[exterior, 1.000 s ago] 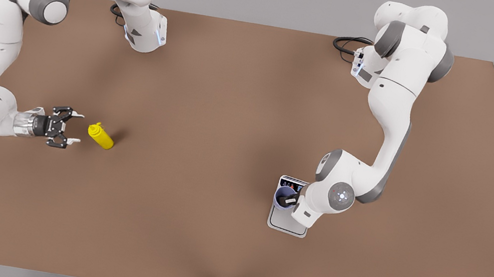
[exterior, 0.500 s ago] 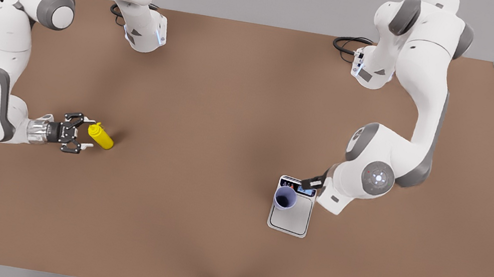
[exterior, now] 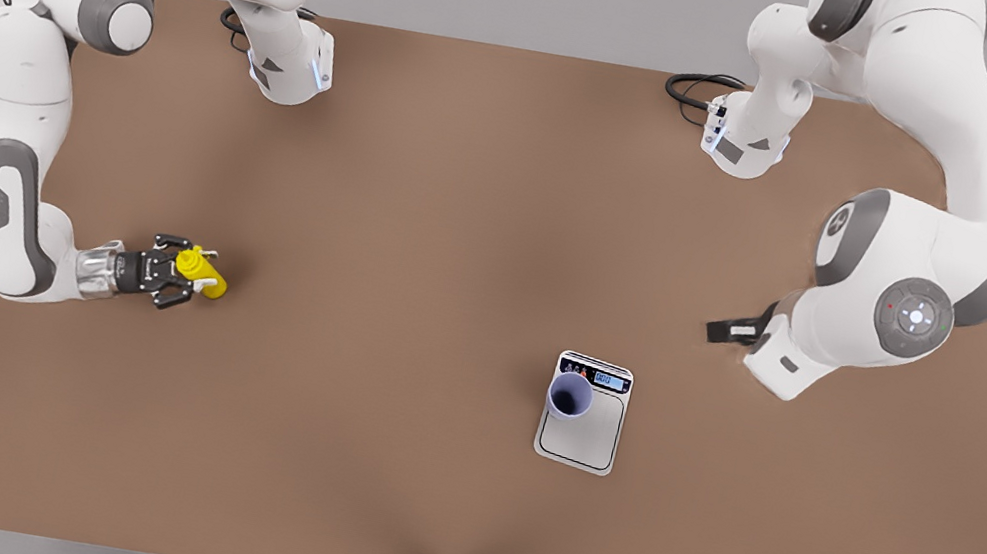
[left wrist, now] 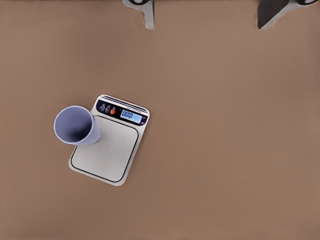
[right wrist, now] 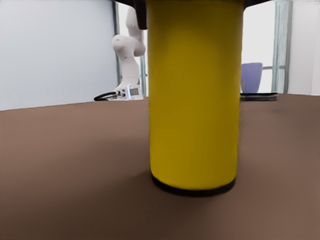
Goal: Move cup to the weight, pick up sauce bottle, pour sauce
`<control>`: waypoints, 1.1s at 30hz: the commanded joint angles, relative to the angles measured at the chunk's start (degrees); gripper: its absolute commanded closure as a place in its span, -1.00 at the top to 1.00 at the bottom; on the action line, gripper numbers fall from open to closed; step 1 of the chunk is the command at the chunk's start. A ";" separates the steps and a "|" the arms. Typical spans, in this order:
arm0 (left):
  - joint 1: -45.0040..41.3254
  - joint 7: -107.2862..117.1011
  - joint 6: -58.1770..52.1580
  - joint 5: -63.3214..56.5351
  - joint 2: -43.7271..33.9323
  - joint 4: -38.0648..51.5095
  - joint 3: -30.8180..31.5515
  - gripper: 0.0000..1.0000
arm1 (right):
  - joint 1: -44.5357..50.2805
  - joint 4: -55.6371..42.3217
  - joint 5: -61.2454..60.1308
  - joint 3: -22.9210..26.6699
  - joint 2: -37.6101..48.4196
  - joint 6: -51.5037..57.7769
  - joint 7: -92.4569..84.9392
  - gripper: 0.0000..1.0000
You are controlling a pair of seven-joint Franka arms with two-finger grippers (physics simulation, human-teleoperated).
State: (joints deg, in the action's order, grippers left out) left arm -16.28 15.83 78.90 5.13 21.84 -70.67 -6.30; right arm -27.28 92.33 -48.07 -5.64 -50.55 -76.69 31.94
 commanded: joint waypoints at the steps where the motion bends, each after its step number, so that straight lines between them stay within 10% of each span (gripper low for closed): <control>1: -0.16 -0.87 -0.06 -1.87 -0.13 0.00 -0.37 1.00 | 0.03 -0.05 0.25 -0.33 0.01 0.05 -0.03 -0.57; 14: -0.16 -9.85 -0.24 -3.90 -1.36 -1.14 -4.86 1.00 | 12.51 -15.16 6.94 2.03 9.23 -0.47 18.41 -0.57; 24: -0.16 -10.02 -0.24 -3.90 -1.28 -1.23 -4.86 1.00 | 28.42 -25.45 7.02 0.98 11.61 -18.22 44.96 -0.57; 33: -0.16 -9.94 -0.41 -3.81 -1.19 -1.23 -4.95 1.00 | 48.90 -27.91 6.49 11.09 12.84 -42.39 52.43 -0.57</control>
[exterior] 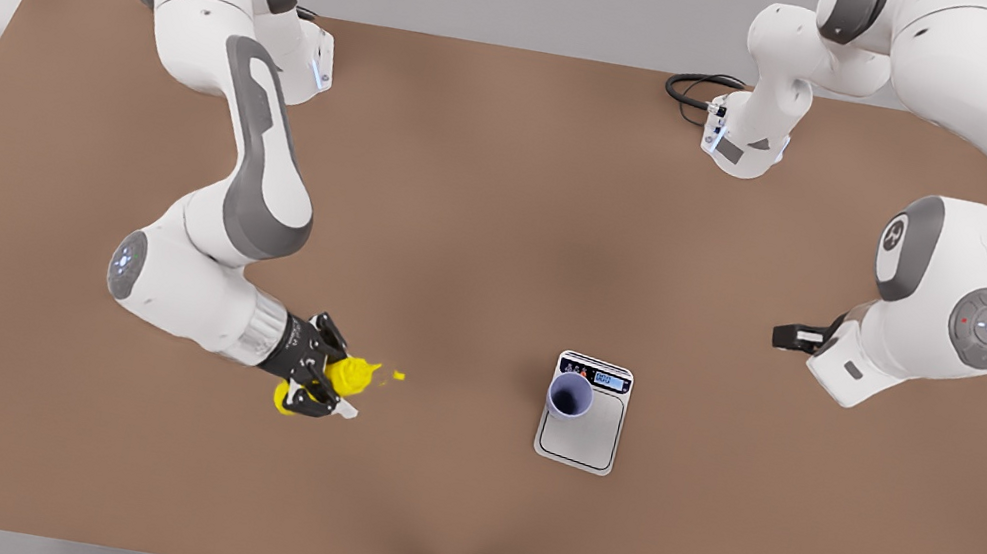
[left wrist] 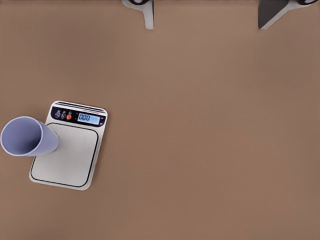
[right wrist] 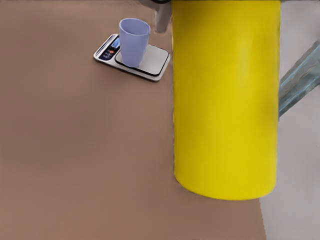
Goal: Move cup to the weight, pick up sauce bottle, pour sauce
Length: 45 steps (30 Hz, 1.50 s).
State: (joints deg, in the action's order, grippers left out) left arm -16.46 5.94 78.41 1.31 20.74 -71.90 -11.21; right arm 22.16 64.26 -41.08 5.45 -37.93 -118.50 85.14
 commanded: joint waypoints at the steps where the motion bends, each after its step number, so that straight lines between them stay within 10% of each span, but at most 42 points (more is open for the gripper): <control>1: 0.02 0.04 -0.01 0.01 0.09 0.00 -0.04 1.00 | 0.78 0.08 -0.49 -0.26 -0.13 -4.80 0.46 -0.57; 15: 0.02 0.48 -0.27 0.10 0.09 -0.09 0.23 1.00 | 17.66 -18.64 19.98 -2.20 -17.79 -40.05 7.41 -0.57; 24: 0.02 0.57 -0.53 0.10 -0.09 -0.18 0.23 1.00 | 19.41 -19.17 50.13 1.58 -25.53 -42.69 7.14 -0.57; 35: 0.02 0.57 -0.36 0.18 0.17 -0.35 0.31 1.00 | 25.13 -22.51 50.48 10.02 -33.35 -47.61 7.14 -0.57; 45: 0.02 -0.31 -0.80 0.10 -0.53 0.09 0.58 1.00 | 24.60 -21.02 52.15 6.25 -30.37 -47.61 7.76 -0.57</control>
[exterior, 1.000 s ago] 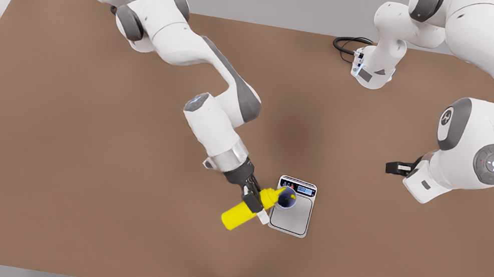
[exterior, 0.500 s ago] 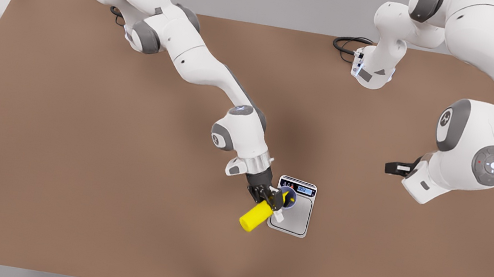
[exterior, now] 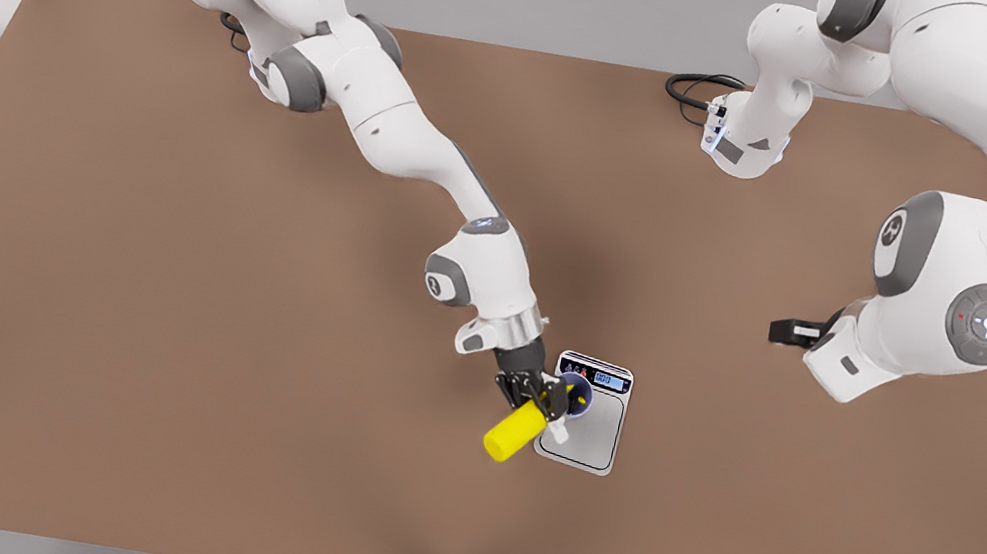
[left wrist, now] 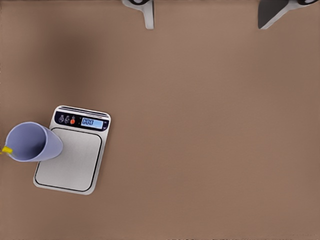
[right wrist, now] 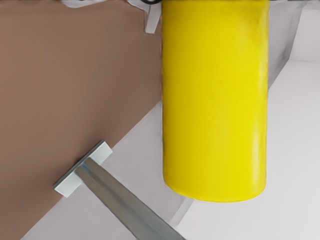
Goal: Move cup to the weight, pick up sauce bottle, pour sauce
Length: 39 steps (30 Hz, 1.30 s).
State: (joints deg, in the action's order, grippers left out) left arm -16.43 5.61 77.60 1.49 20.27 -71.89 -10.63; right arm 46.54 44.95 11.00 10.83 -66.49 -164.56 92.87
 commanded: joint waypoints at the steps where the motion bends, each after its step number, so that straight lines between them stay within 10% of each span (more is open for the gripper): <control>1: 0.00 0.02 -0.08 0.09 0.12 -0.09 0.00 1.00 | -0.57 1.02 -0.10 -0.98 1.18 -1.47 0.03 -0.57; 7: -0.27 0.98 -0.43 0.26 0.21 -0.27 0.09 1.00 | -9.27 25.36 -0.28 -11.88 18.58 -6.03 0.12 -0.57; 13: -0.35 0.98 -0.52 0.26 0.21 -0.36 0.09 1.00 | -14.90 36.18 -27.78 -15.66 28.08 -4.54 -0.23 -0.57; 23: -0.53 1.16 -1.84 0.35 0.38 -0.36 0.09 1.00 | -26.23 43.29 -72.07 -20.94 33.44 13.65 -12.70 -0.57; 39: -0.70 1.60 -2.63 0.26 0.73 -0.71 0.09 1.00 | -52.51 53.05 -95.20 -29.81 27.29 51.53 -44.09 -0.57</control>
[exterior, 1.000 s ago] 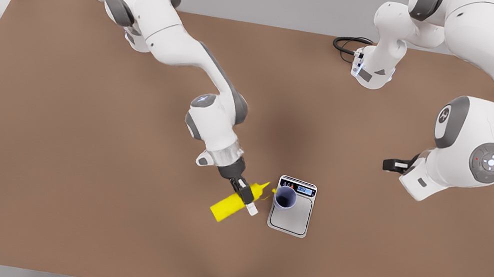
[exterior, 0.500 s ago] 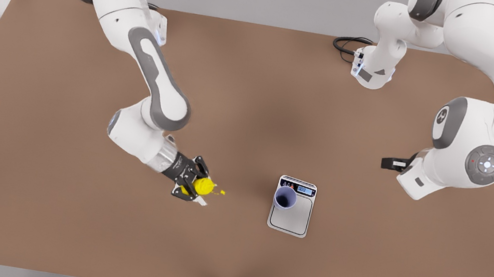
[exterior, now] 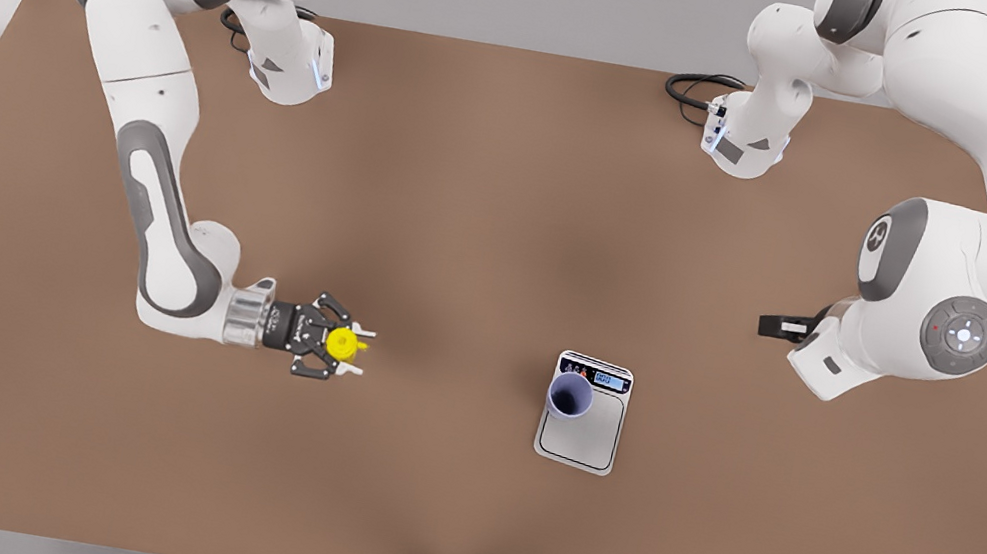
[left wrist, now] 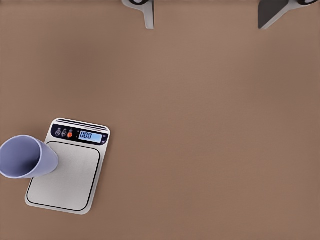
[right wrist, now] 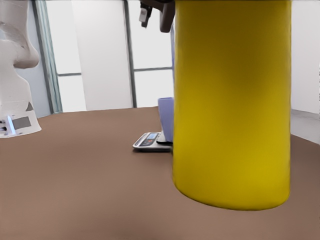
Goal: Move cup to the weight, pick up sauce bottle, pour sauce
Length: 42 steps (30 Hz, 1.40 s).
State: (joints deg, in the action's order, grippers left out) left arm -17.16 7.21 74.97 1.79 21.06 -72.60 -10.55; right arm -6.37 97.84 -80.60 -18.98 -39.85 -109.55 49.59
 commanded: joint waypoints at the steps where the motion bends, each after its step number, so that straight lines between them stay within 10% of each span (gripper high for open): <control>1: -0.07 0.00 0.00 0.06 0.04 0.00 0.00 1.00 | -0.49 0.16 -3.95 -0.18 -0.57 -1.02 -2.48 -0.57; 18: -0.07 0.00 -0.44 0.15 0.12 -0.09 0.09 1.00 | -3.48 0.16 -2.28 -1.85 -12.88 3.11 -18.21 -0.57; 19: -0.07 0.00 -0.44 0.15 0.21 -0.09 0.09 1.00 | -3.30 0.16 -1.93 -1.85 -13.14 2.76 -18.13 -0.40; 21: -0.07 0.00 -0.35 0.15 0.21 0.00 0.09 1.00 | -3.39 -0.02 -1.84 -1.85 -13.23 2.67 -17.25 1.00; 42: -0.07 0.00 -0.35 0.15 0.12 0.09 0.09 1.00 | -6.99 1.04 2.99 -1.14 -12.71 4.96 -17.69 1.00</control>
State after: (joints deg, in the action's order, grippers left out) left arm -17.21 7.21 74.62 1.94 21.19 -72.51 -10.47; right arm -13.58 98.88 -77.55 -19.34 -52.51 -103.41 31.78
